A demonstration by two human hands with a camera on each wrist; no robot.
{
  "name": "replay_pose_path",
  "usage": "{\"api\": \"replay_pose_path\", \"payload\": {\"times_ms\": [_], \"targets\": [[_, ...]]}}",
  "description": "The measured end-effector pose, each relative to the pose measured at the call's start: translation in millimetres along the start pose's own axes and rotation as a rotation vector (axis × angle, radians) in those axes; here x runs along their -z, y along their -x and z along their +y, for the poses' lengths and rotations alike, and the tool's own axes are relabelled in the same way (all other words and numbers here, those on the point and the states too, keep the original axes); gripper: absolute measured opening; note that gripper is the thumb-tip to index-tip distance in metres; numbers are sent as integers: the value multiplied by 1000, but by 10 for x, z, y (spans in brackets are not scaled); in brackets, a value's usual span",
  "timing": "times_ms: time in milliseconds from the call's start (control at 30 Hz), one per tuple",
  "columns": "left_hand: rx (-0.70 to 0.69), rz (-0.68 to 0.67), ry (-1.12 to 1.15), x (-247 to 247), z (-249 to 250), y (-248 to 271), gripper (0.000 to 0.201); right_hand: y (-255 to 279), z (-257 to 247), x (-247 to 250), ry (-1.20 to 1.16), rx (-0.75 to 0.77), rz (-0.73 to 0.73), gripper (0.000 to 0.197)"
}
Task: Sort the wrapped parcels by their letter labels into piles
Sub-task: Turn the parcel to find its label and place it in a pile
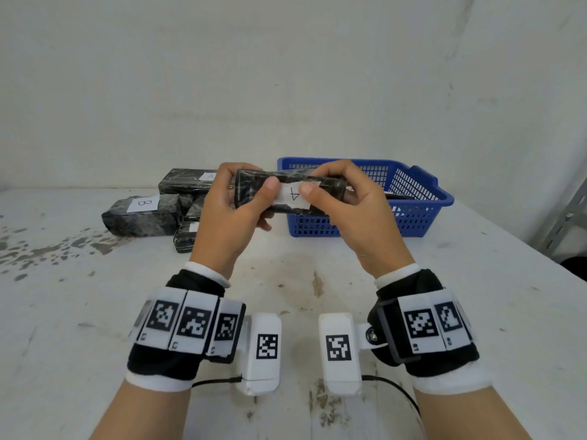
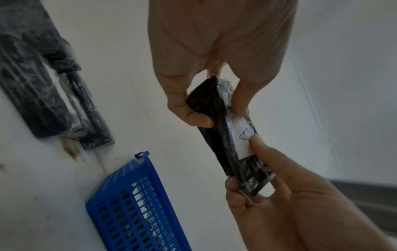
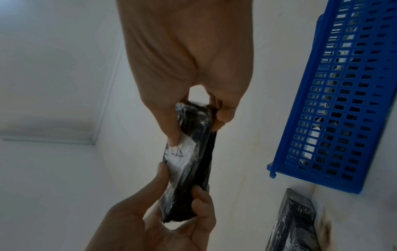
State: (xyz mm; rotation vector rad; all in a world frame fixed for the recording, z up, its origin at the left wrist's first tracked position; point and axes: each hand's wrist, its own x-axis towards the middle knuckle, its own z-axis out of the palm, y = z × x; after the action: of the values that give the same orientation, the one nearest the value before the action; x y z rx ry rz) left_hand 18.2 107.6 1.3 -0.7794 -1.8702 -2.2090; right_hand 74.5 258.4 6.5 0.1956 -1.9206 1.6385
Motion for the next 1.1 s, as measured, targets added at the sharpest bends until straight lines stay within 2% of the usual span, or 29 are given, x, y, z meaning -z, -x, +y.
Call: {"api": "replay_pose_path", "payload": {"times_ms": [67, 167, 233, 367, 433, 567, 667, 800, 1100], "targets": [[19, 2, 67, 5, 25, 0, 31, -4, 20, -13, -15, 8, -6, 25], [32, 6, 124, 32, 49, -17, 22, -7, 21, -5, -88, -40, -9, 46], [77, 24, 144, 41, 43, -31, 29, -2, 16, 12, -57, -39, -30, 51], [143, 55, 134, 19, 45, -26, 53, -3, 3, 41, -24, -40, -35, 44], [154, 36, 110, 3, 63, -5, 57, -10, -6, 56, -30, -33, -21, 39], [189, -7, 129, -17, 45, -19, 28, -22, -19, 74, -75, -36, 1, 27], [173, -31, 128, -8, 58, -19, 23, -24, -27, 75, -80, -41, 10, 20], [176, -38, 172, 1, 52, -22, 21, -12, -37, 69, -65, -44, 22, 26], [190, -25, 78, 14, -10, -26, 48, 11, -43, 58, -52, -1, -31, 35]]}}
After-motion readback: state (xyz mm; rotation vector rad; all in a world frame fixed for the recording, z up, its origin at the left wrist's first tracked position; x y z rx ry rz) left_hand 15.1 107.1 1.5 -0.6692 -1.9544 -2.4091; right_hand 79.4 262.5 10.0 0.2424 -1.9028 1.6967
